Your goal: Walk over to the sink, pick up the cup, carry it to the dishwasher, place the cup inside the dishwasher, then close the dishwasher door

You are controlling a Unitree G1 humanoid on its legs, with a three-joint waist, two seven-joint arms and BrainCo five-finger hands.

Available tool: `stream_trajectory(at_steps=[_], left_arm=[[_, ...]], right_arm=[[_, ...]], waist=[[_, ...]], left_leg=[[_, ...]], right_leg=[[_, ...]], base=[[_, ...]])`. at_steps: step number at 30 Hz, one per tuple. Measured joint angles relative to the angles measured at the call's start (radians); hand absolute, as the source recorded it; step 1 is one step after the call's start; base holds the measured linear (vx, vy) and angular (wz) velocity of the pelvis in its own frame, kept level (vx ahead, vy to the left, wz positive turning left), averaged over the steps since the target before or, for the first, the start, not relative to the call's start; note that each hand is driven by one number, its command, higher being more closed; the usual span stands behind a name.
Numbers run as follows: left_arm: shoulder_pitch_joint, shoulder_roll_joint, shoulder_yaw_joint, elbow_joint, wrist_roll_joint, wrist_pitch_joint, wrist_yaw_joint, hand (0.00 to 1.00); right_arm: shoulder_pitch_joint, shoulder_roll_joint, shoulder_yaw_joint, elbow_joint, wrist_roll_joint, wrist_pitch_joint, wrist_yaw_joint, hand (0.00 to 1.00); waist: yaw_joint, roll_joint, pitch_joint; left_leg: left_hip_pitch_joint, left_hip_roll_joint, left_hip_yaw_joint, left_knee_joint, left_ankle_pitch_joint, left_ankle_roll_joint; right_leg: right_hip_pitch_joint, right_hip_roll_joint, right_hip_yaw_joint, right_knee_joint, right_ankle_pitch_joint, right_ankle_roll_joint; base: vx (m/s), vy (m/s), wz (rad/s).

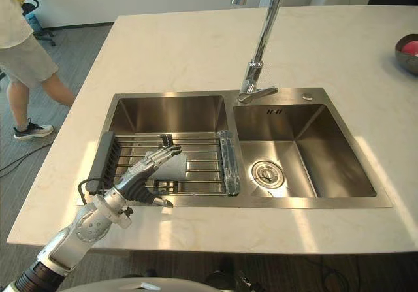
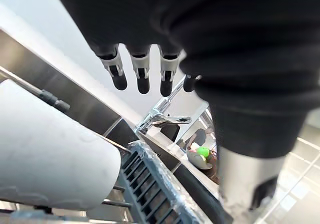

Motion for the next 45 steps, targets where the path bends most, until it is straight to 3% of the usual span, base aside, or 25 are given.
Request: stream_trajectory(at_steps=[8,14,21,31,36,40,45], left_arm=[[-0.079,0.014,-0.064,0.07,0.061,0.017,0.118,0.0],[-0.124,0.012,-0.076,0.129,0.136,0.078,0.145,0.0],[-0.15,0.016,-0.076,0.21,0.223,0.119,0.117,0.0],[-0.195,0.03,-0.077,0.245,0.225,0.16,0.084,0.0],[-0.215,0.041,-0.073,0.271,0.246,0.222,0.072,0.0],[-0.217,0.043,-0.062,0.285,0.262,0.227,0.065,0.0],[-0.229,0.047,-0.062,0.29,0.262,0.238,-0.039,0.0]], right_arm=[[0.0,-0.007,0.002,0.01,0.003,0.001,0.037,0.0],[-0.002,-0.002,0.003,0.04,0.047,0.002,0.037,0.0],[-0.001,0.006,0.005,0.039,0.065,0.009,0.037,0.0],[-0.004,0.006,0.035,0.039,0.109,0.028,0.037,0.0],[-0.014,0.006,0.035,0.039,0.118,0.041,0.037,0.0],[-0.015,0.006,0.035,0.039,0.141,0.049,0.037,0.0],[-0.016,0.006,0.036,0.038,0.161,0.052,0.035,0.0]], waist=[[-0.017,-0.003,-0.002],[-0.041,-0.006,-0.003],[-0.061,-0.01,-0.003],[-0.069,-0.01,-0.003],[-0.076,-0.01,-0.003],[-0.077,-0.01,-0.003],[-0.087,-0.01,-0.003]], left_leg=[[0.012,0.011,0.002,-0.02,0.011,-0.007],[0.026,0.011,0.012,-0.033,0.011,-0.007],[0.035,0.012,0.025,-0.037,0.011,-0.007],[0.036,0.012,0.026,-0.037,0.011,-0.007],[0.036,0.012,0.026,-0.037,0.011,-0.007],[0.037,0.012,0.026,-0.037,0.011,-0.007],[0.039,0.012,0.026,-0.039,0.011,-0.007]], right_leg=[[0.0,0.011,0.0,-0.001,0.008,0.004],[0.003,0.011,0.0,-0.002,0.009,0.004],[0.006,0.011,0.001,-0.002,0.009,0.005],[0.006,0.011,0.001,-0.002,0.009,0.005],[0.006,0.011,0.0,-0.002,0.01,0.006],[0.006,0.011,0.0,-0.002,0.01,0.006],[0.007,0.011,0.0,-0.002,0.01,0.006]], base=[[-0.01,-0.004,-0.01],[0.0,0.003,-0.03],[-0.02,0.0,-0.03],[-0.01,-0.001,0.0],[0.0,0.0,0.0],[0.0,0.0,0.0],[0.0,0.0,0.0]])
